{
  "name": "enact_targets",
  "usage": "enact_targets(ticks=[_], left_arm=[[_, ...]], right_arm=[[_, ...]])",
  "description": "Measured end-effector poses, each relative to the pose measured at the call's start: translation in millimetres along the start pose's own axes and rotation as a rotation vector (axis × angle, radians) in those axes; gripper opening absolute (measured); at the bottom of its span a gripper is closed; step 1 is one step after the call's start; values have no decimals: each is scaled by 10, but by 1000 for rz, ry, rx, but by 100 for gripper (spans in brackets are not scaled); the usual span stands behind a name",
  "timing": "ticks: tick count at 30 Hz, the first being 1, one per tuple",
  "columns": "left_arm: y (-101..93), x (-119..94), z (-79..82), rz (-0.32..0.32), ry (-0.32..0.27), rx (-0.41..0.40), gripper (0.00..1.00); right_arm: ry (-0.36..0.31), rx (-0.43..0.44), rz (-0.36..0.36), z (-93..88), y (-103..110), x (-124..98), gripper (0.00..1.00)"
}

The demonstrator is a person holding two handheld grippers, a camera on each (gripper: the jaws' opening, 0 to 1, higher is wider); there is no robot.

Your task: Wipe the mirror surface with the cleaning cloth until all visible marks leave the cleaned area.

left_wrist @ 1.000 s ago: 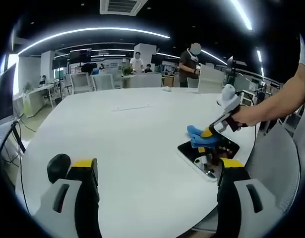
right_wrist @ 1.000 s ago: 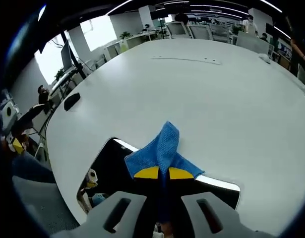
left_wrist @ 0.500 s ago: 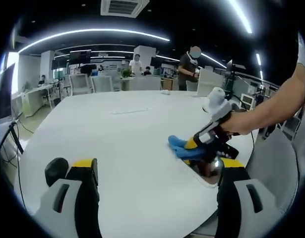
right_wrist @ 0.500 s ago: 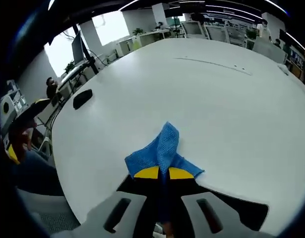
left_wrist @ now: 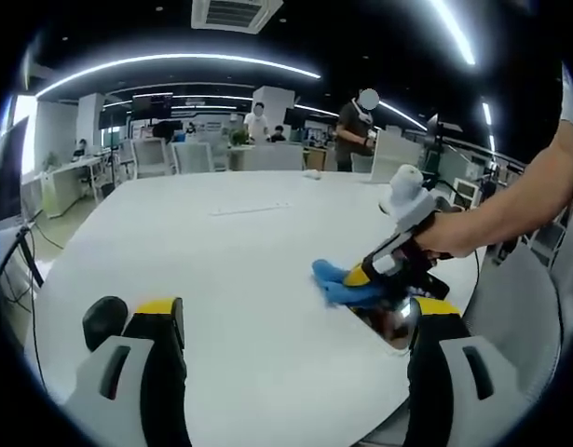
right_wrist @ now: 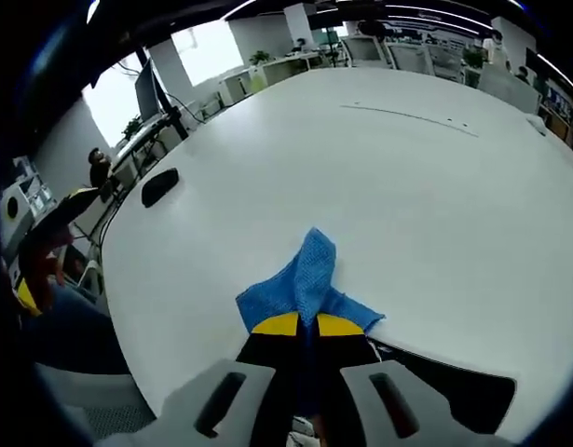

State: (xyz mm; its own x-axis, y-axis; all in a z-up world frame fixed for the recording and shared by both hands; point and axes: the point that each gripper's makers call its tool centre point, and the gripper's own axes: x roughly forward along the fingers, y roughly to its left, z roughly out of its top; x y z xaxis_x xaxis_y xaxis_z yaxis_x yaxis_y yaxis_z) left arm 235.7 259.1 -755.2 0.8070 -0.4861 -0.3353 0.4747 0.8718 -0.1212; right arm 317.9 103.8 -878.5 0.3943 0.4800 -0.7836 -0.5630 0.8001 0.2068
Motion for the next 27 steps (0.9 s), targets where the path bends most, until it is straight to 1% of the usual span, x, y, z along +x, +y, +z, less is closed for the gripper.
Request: enact_targets(ticks=[5,10,15,23,27], left_arm=[[0,12,-4,-2,1,3,99],[-36,8,33,-2,-4,11,99],[-48,-8,88,12,-20,11,99],[1,-19,59,21,-30,-7,99],[-29,-17,54,19,-30,-12,99]], right_arm=[[7,-5,5,-70,47,-33,0],[14,1,14,-110,86,-57,0],[14,-19,32,-183,165,-91,0],[25,-36,48,-286,260,-148,0],[33,-34,57,-328,296,-169,0]])
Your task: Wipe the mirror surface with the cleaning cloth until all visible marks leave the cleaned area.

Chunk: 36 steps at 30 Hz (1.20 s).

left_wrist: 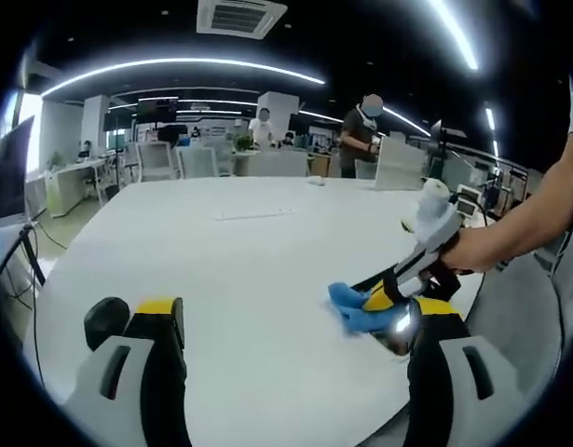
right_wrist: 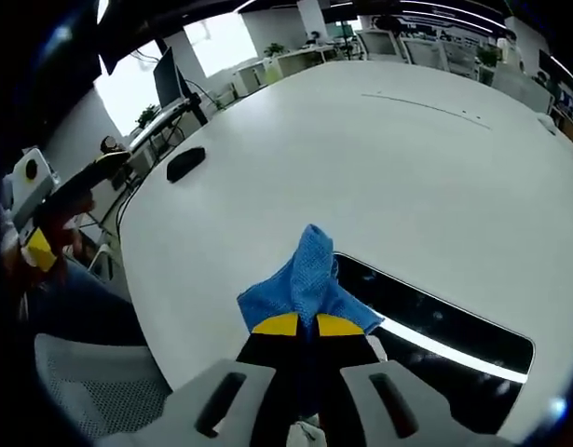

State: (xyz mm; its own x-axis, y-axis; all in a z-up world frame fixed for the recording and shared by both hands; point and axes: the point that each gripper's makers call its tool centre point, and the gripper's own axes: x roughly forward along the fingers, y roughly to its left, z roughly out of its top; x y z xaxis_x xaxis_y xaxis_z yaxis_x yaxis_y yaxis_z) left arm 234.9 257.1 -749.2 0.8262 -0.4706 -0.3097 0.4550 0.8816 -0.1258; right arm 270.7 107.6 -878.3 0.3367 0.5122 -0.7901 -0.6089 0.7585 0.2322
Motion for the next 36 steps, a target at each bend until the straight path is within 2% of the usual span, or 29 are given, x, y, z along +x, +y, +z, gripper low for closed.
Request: enact_targets(ticks=[5,14,25,36], left_arm=[[-37,4,25,-6,-5,0,99],[-36,6,47,-9,-6,8,99],[-35,2,14,-5,17,20,99],[-20,1,86,-10,14,38,99]], right_arm=[[19,17,20,-40,43,-16,0],[15,-33,12,-54,23,-23,0],[15,-24,-3,-153,-124,-146,0],[15,16,-24,-286,-382,-323,0]])
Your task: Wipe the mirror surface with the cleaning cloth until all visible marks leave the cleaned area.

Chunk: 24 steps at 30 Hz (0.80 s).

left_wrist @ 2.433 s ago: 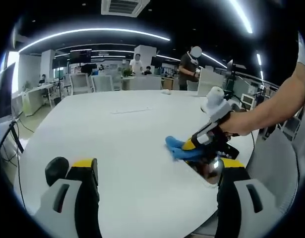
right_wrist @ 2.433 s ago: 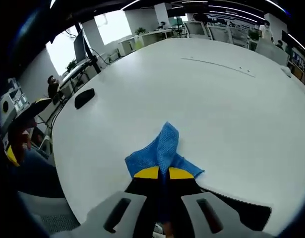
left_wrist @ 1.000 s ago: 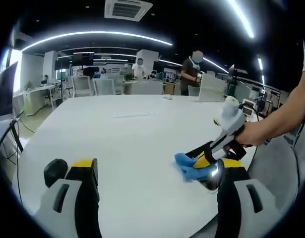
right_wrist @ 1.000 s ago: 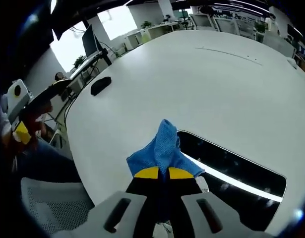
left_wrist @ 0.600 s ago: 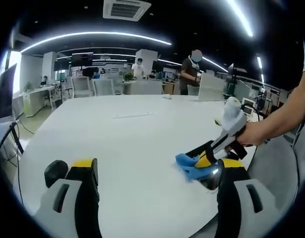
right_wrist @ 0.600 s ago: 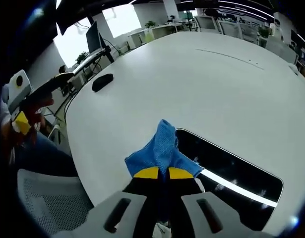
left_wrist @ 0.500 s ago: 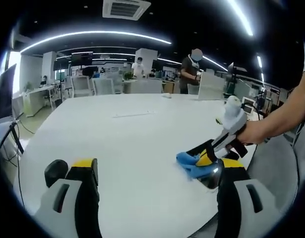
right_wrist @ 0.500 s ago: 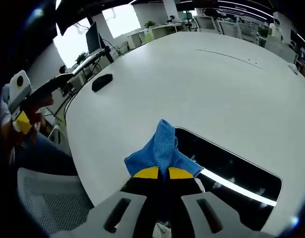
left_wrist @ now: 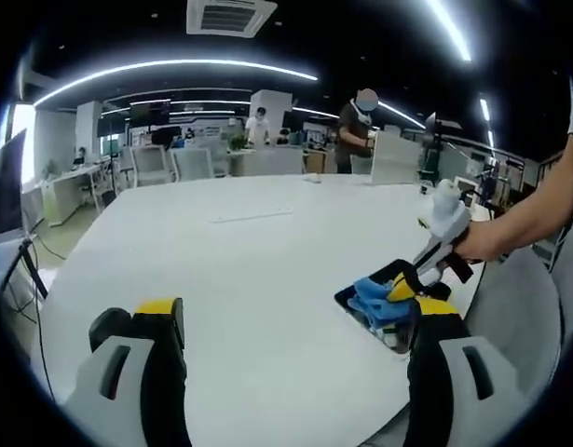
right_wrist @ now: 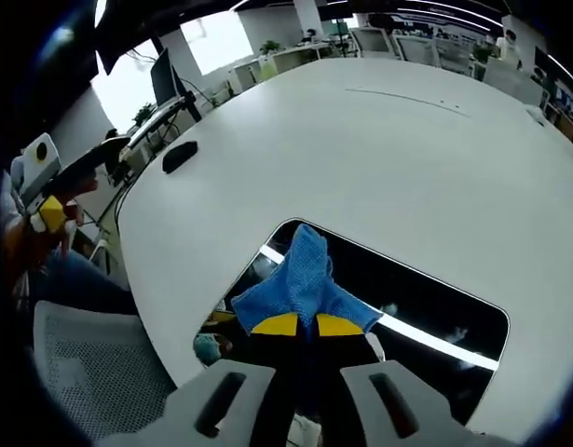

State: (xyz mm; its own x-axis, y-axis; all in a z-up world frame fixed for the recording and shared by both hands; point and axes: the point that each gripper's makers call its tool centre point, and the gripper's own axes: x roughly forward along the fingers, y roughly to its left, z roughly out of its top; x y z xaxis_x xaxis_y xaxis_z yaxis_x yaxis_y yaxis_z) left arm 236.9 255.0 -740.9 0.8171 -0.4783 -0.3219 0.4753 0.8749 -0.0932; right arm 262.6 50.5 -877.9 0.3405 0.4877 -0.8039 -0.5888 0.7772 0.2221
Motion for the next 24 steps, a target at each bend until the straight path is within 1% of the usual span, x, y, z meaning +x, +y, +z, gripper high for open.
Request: enact_targets(ticks=[3,7,14,16,19,24], left_arm=[[-1,12,1,3,-4,-5,99],[-38,37,-36,-16,9,10,99],[-4,61,-71,-22,12,8,99],[-1,66,-65,-21,9,7,99],[-28,71,-33,-17,0,0,99],[-43,94,-37,-18,-9,-11,99]], right_arm=[[-2,19,-5,-43,-79,-47,0],[1,29,-19,-99,-195,-113,0],[-1,48,-43,-179,-373,-209,0],[1,30,-54,-215,-409,-246,0],[3,44,-61,-268,-508,-307,0],[4,57,-74,-327,-616,-381,0]])
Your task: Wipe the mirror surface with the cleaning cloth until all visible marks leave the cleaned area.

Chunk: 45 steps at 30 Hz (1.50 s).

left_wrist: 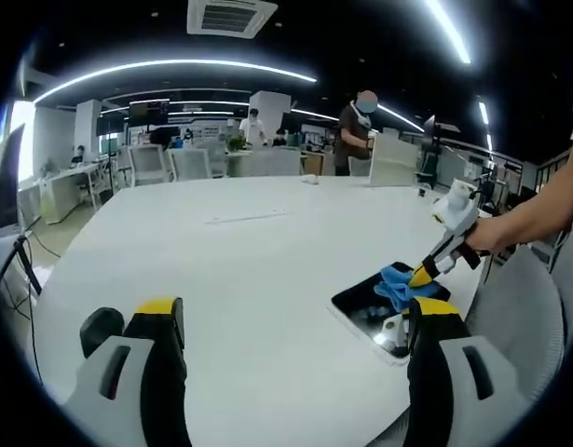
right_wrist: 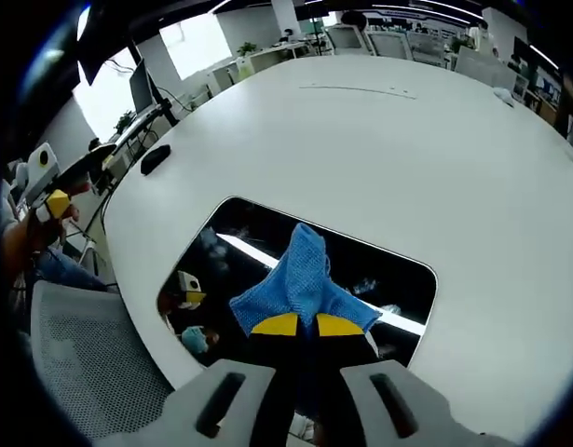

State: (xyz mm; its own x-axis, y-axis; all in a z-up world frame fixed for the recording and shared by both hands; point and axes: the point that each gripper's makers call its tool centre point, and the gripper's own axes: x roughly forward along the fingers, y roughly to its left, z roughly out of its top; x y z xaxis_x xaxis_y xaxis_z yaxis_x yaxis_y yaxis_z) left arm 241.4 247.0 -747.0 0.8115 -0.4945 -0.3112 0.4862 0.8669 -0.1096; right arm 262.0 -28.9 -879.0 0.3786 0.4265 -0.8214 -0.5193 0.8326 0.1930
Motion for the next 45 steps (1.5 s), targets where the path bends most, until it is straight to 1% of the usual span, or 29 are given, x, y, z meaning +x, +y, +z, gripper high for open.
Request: enact_targets(ticks=[6,10,13,22,24,26,29,30,32,34,36,38,40,45], left_arm=[[-41,32,-4,-9,0,0,99],[-19,49,-28,-3,0,-2,99],[-21,59,-56,-3,6,-5,99],[-49,71,-92,2,21,-8,99],[-43,69,-93,4,23,-5,99],[-45,66,-91,5,24,-2,99],[-65,55,-111,1,27,3,99],[-75,53,-122,-4,26,0,99],[-101,43,-153,-16,21,-4,99],[-91,41,-214,-17,41,3,99],[-84,36,-238,-17,48,5,99],[-52,33,-237,-17,43,-6,99],[-32,38,-193,-15,22,-26,99],[-11,56,-182,-8,25,-12,99]], right_arm=[[0,29,-15,-43,-123,-55,0],[2,32,-26,-80,-222,-102,0],[0,55,-30,-109,-302,-136,0],[8,55,-38,-147,-380,-181,0],[14,56,-44,-167,-435,-207,0],[18,69,-48,-188,-486,-231,0],[25,168,-56,-214,-533,-256,0],[27,175,-55,-214,-537,-256,0],[32,143,-64,-216,-532,-259,0],[30,128,-68,-220,-529,-256,0],[26,130,-67,-225,-524,-256,0],[24,119,-70,-222,-529,-249,0],[23,111,-74,-219,-531,-245,0],[6,100,-80,-213,-543,-242,0]])
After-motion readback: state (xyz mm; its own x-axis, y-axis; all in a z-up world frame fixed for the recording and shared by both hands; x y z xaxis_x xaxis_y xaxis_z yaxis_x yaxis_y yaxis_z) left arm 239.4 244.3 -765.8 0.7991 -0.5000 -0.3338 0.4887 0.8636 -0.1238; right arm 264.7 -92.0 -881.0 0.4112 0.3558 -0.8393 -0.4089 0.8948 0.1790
